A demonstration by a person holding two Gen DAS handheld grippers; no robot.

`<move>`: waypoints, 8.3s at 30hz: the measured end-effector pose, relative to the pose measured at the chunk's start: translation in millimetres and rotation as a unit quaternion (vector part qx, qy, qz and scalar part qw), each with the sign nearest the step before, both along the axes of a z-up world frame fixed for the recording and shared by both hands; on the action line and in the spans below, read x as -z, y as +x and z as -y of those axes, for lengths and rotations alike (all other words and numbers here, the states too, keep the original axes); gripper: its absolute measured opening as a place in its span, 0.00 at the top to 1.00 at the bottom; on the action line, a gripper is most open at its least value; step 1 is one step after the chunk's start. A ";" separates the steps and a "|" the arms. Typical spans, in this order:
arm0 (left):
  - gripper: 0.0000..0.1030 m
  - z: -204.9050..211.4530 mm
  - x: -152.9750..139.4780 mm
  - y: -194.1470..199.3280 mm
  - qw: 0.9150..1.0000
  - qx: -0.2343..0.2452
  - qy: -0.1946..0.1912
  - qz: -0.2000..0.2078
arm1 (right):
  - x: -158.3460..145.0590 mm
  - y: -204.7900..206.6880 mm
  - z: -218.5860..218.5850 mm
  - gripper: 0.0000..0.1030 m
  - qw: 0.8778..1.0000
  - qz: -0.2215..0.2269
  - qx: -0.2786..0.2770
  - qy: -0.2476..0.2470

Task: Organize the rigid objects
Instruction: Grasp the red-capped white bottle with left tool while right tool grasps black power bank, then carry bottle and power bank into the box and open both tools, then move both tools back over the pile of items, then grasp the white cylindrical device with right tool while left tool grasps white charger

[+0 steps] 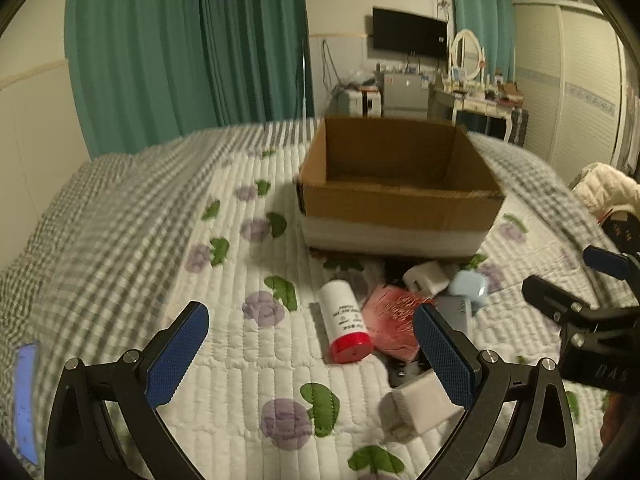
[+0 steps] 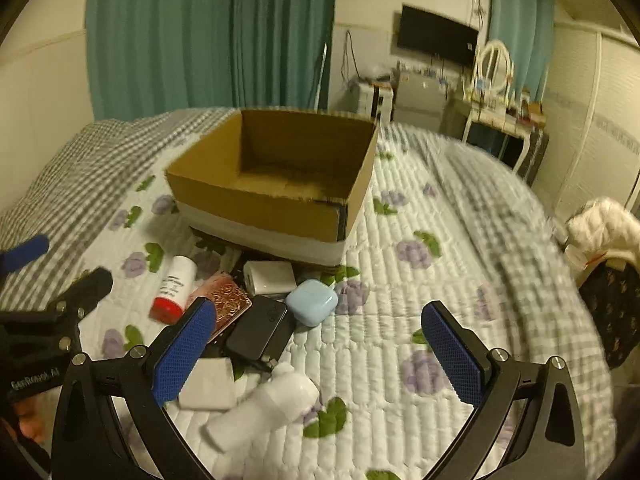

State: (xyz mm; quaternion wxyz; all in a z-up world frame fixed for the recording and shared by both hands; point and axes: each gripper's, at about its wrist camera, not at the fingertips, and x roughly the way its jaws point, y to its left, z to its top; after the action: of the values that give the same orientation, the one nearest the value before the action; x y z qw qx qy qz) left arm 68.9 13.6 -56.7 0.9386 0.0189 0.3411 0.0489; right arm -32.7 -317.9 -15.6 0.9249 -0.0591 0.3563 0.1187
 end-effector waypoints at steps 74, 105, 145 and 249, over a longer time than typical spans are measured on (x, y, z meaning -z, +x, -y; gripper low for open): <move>0.65 19.6 -69.4 32.9 0.997 0.064 -0.034 0.013 | -60.0 20.2 -9.4 0.60 0.998 0.012 -0.016 0.058; 0.64 27.6 -15.4 239.8 0.996 0.073 -0.036 -0.031 | -37.4 224.9 -24.4 0.60 0.999 0.019 -0.035 0.029; 0.41 20.2 -193.8 19.3 0.995 0.058 -0.020 0.074 | -204.6 29.2 27.6 0.46 0.995 0.083 0.022 0.045; 0.46 45.0 -9.0 -14.6 0.996 0.029 -0.069 -0.055 | 0.3 -20.0 44.2 0.52 0.996 -0.081 0.038 0.026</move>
State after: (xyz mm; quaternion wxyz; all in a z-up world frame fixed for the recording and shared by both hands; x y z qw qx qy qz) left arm 54.4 -31.4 -47.7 0.9183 -0.0333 0.3945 -0.0036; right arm -52.6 -362.1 -15.9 0.8982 -0.0117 0.4286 0.0968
